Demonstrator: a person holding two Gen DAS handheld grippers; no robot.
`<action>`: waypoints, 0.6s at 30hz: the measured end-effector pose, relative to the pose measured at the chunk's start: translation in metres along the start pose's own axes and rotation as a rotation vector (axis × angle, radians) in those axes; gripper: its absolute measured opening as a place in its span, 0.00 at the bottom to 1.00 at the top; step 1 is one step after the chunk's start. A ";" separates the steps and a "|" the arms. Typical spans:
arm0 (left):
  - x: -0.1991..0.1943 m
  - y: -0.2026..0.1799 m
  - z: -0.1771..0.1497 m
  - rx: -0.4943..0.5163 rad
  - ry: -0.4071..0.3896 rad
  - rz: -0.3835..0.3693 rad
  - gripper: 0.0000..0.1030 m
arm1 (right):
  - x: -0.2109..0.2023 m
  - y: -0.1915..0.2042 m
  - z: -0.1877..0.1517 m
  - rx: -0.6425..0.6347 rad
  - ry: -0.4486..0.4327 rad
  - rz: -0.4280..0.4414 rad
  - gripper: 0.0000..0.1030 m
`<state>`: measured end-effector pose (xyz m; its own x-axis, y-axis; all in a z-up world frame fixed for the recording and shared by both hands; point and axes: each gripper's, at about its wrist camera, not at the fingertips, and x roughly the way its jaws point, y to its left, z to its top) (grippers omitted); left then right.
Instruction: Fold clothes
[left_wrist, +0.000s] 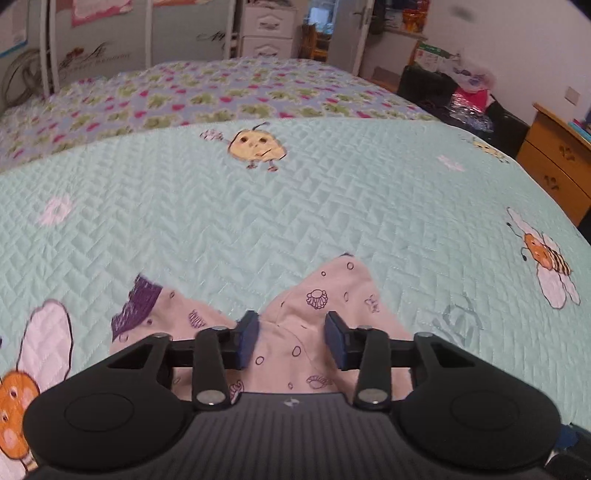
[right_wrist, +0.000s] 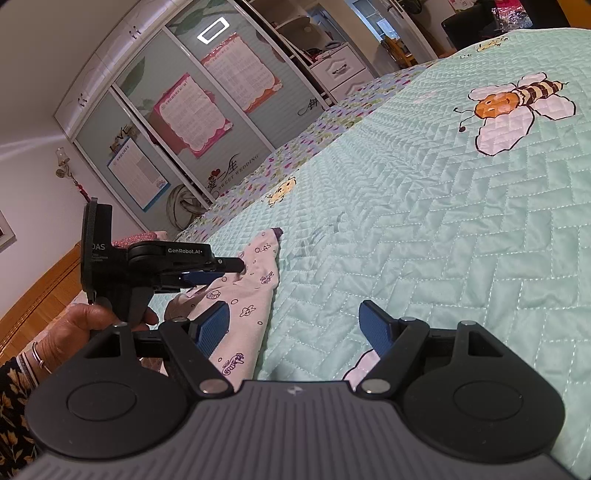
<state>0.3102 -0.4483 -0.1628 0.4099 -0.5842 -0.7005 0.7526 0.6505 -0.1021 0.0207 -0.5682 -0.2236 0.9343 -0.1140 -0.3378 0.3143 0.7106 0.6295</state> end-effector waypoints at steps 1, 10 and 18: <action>-0.001 -0.003 0.001 0.012 -0.002 -0.001 0.13 | 0.000 0.000 0.000 0.000 0.000 0.000 0.75; -0.030 -0.078 -0.027 0.442 -0.073 0.044 0.09 | 0.000 0.001 -0.001 -0.001 0.000 -0.001 0.75; -0.025 -0.074 -0.035 0.414 -0.045 0.054 0.09 | -0.001 0.001 -0.001 -0.001 0.000 -0.001 0.75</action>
<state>0.2259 -0.4647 -0.1624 0.4698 -0.5810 -0.6646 0.8691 0.4362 0.2331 0.0202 -0.5664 -0.2233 0.9339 -0.1152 -0.3384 0.3153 0.7113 0.6282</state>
